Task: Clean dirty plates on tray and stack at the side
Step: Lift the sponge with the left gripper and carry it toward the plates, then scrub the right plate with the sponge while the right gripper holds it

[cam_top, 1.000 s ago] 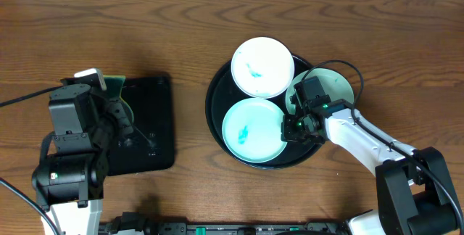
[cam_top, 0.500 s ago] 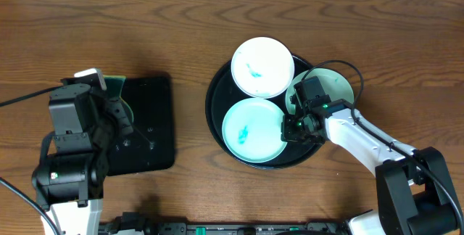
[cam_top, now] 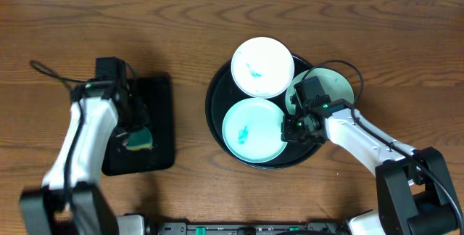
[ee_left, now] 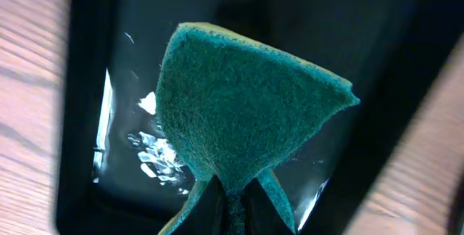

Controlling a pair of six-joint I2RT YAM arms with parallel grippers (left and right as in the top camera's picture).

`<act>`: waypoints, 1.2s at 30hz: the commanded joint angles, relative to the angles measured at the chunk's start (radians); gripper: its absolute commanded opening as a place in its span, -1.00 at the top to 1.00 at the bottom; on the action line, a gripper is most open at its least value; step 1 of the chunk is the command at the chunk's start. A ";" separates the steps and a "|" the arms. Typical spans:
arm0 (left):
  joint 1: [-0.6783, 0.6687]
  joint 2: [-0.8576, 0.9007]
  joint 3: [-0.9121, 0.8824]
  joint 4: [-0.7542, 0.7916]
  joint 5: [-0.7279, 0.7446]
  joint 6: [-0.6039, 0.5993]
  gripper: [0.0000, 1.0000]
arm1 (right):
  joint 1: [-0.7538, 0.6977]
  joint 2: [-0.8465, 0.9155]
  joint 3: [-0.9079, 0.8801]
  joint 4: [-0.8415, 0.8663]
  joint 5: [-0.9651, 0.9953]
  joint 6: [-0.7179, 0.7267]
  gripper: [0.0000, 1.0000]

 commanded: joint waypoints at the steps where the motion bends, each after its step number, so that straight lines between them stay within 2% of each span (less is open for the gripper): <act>1: 0.003 0.097 0.022 -0.008 0.080 -0.017 0.86 | 0.021 0.000 -0.010 -0.019 -0.006 -0.029 0.97; 6: 0.003 0.077 0.024 -0.008 0.081 -0.011 0.86 | 0.021 0.000 -0.009 -0.019 -0.006 -0.029 0.97; 11: -0.033 -0.056 0.024 -0.011 0.080 0.000 0.86 | 0.021 0.000 -0.010 -0.019 -0.006 -0.030 0.98; 14: -0.104 -0.134 0.025 -0.010 0.081 -0.013 0.86 | 0.021 0.000 -0.009 -0.019 -0.006 -0.030 0.97; 17: -0.230 -0.163 0.026 0.000 0.080 -0.057 0.86 | 0.021 0.000 -0.009 -0.018 -0.006 -0.030 0.97; 25: -0.528 -0.031 0.027 0.129 0.081 -0.183 0.86 | 0.021 0.000 -0.009 -0.019 -0.006 -0.030 0.97; 30: -0.642 0.105 0.060 0.191 0.086 -0.237 0.87 | 0.021 0.000 -0.009 -0.023 -0.006 -0.034 0.97; 36: -0.742 0.222 0.092 0.360 0.175 -0.278 0.86 | 0.021 0.000 -0.009 -0.031 -0.006 -0.045 0.97</act>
